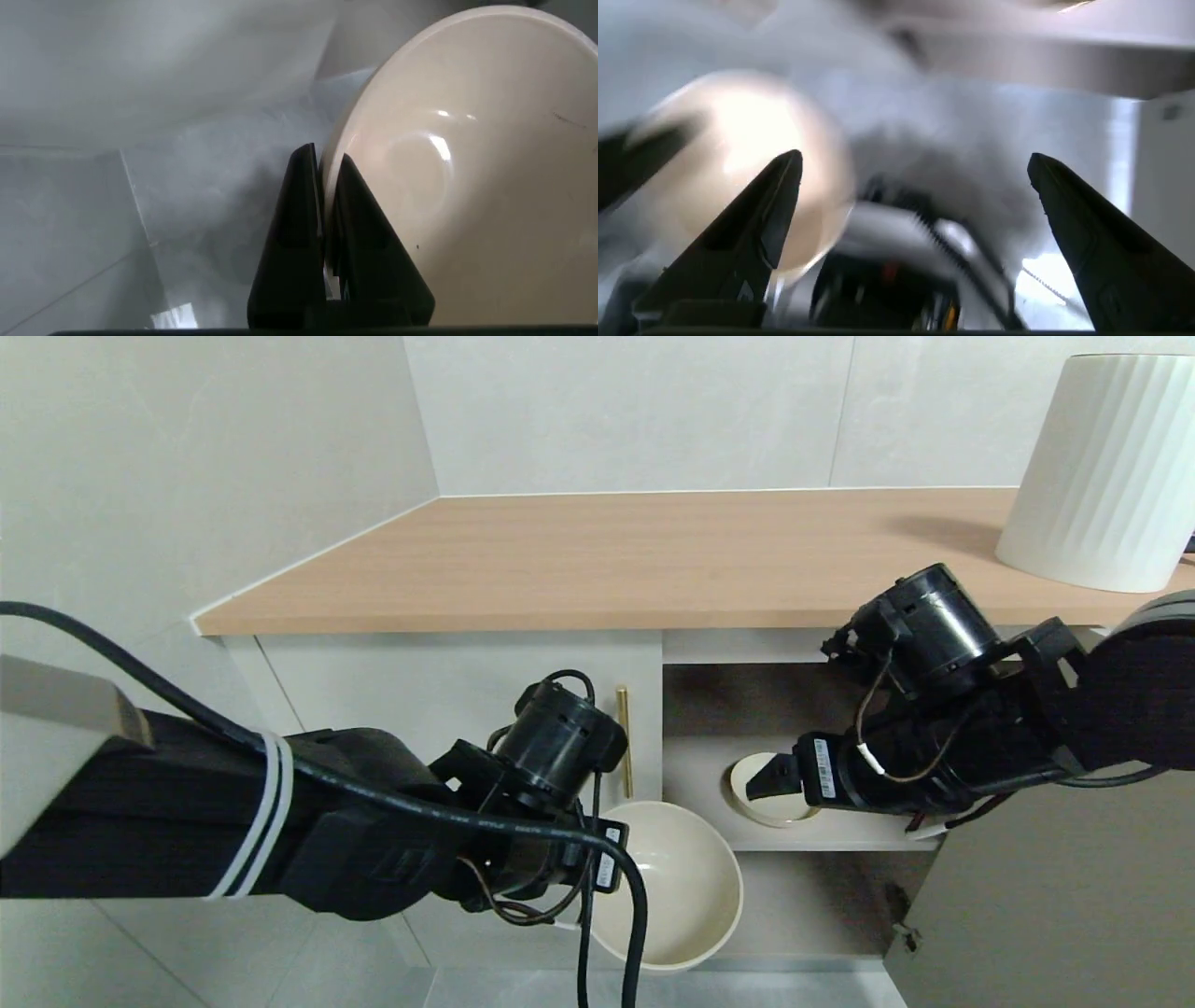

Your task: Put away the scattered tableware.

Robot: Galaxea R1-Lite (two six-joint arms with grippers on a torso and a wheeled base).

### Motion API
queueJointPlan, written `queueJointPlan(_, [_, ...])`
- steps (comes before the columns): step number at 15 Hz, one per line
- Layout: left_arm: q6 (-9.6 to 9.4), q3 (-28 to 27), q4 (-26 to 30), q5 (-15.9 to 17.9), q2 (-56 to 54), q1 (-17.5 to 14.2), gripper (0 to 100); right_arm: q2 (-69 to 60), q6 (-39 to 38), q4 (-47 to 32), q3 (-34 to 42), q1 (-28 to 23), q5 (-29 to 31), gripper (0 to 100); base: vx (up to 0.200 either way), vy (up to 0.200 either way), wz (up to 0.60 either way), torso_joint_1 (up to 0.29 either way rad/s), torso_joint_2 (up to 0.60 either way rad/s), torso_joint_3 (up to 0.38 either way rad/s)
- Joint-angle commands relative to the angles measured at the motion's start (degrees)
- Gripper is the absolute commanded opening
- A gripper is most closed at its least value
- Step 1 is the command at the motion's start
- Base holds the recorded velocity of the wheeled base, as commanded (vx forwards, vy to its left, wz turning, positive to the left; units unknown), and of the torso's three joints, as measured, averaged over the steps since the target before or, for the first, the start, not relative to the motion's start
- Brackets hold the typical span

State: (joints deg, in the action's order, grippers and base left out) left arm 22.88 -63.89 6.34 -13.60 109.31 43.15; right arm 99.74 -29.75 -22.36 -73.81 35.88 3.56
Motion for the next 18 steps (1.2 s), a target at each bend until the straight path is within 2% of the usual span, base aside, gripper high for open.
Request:
queueJointPlan(1, [0.32, 0.0, -0.5, -0.2, 2.5, 1.3, 0, -2.4, 0.0, -0.7, 1.5, 5.3, -0.6, 100, 0.000, 0.000, 0.00, 0.000, 0.00, 0.000])
queueJointPlan(4, [1.64, 0.0, -1.0, -0.2, 2.4, 1.7, 0, 3.2, -0.1, -0.4, 1.7, 6.9, -0.4, 100, 0.000, 0.000, 0.00, 0.000, 0.00, 0.000])
queueJointPlan(9, [1.73, 0.1, -1.1, -0.4, 0.3, 2.0, 0, 7.1, -0.2, -0.2, 1.4, 6.9, -0.3, 100, 0.000, 0.000, 0.00, 0.000, 0.00, 0.000])
queueJointPlan(12, [2.43, 0.1, -1.1, -0.3, -0.4, 2.1, 0, 8.3, -0.3, -0.1, 1.4, 6.9, -0.2, 100, 0.000, 0.000, 0.00, 0.000, 0.00, 0.000])
queueJointPlan(13, [2.43, 0.0, -1.2, -0.3, -0.3, 2.1, 0, 8.4, -0.3, -0.1, 1.4, 6.9, -0.2, 0, 0.000, 0.000, 0.00, 0.000, 0.00, 0.000])
queueJointPlan(18, [2.61, 0.0, -1.2, -0.2, -0.4, 2.4, 0, 9.6, -0.4, 0.0, 1.1, 6.9, -0.2, 0, 0.000, 0.000, 0.00, 0.000, 0.00, 0.000])
